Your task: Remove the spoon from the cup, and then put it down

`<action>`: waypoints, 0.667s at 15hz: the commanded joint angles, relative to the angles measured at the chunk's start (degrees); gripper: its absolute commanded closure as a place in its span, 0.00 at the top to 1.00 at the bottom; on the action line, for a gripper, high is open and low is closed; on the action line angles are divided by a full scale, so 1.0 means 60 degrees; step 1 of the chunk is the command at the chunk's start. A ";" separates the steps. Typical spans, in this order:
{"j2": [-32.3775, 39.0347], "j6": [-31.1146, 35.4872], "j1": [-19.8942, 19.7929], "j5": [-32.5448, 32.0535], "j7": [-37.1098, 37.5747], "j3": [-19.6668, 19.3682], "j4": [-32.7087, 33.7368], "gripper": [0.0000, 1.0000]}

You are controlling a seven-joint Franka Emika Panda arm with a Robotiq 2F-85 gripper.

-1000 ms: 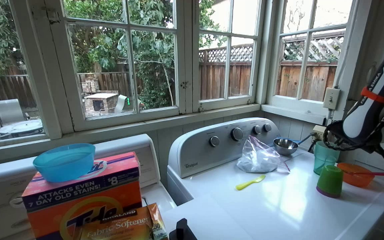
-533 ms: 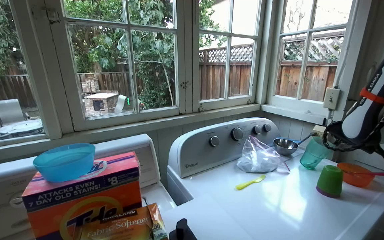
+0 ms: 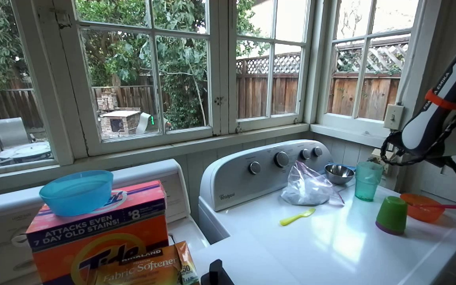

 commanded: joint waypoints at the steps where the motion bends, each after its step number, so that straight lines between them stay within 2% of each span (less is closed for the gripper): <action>1: -0.0654 -0.0220 0.0406 0.0921 -0.0880 -0.0235 -0.0103 0.01; 6: -0.1610 -0.0969 0.0378 -0.0008 0.0955 0.0339 -0.0373 0.01; 10: -0.2168 -0.1397 0.1010 -0.1051 0.2787 0.0240 -0.0681 0.01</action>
